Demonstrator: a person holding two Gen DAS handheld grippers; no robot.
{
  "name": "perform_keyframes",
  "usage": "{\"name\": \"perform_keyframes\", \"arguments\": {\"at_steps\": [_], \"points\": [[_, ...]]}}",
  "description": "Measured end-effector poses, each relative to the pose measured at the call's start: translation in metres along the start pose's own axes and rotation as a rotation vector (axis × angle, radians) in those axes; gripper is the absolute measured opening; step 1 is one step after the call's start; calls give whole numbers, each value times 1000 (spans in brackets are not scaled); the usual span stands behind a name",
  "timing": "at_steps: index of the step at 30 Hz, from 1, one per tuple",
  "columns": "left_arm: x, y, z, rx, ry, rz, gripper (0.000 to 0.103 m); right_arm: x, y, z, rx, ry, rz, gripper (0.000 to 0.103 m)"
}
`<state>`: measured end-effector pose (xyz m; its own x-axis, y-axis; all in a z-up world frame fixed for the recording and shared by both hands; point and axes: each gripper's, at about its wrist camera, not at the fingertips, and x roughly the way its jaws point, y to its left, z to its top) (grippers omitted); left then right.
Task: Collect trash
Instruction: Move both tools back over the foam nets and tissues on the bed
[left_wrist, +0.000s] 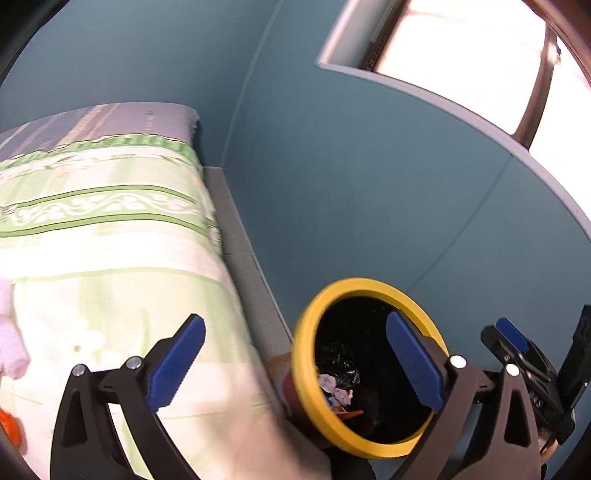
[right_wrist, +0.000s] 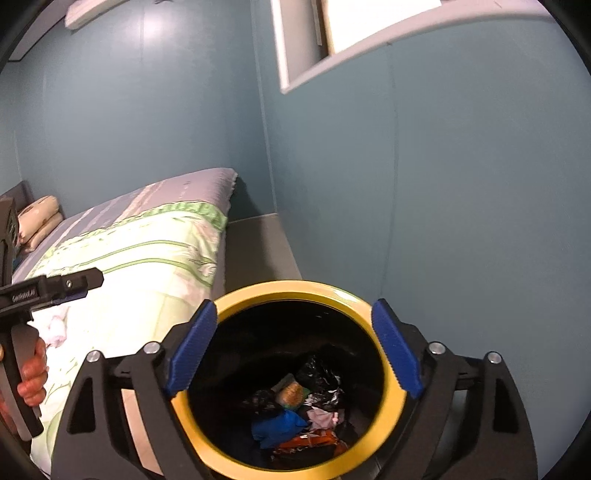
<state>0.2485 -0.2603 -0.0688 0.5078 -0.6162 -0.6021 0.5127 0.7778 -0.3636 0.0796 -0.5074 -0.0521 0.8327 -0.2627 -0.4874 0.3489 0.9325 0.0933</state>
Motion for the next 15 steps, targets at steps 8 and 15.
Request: {"name": "perform_keyframes", "arguments": {"at_steps": [8, 15], "points": [[-53, 58, 2, -72, -62, 95, 95, -13, 51, 2, -90, -14, 101, 95], [-102, 120, -9, -128, -97, 219, 95, -9, 101, 8, -140, -2, 210, 95]]}}
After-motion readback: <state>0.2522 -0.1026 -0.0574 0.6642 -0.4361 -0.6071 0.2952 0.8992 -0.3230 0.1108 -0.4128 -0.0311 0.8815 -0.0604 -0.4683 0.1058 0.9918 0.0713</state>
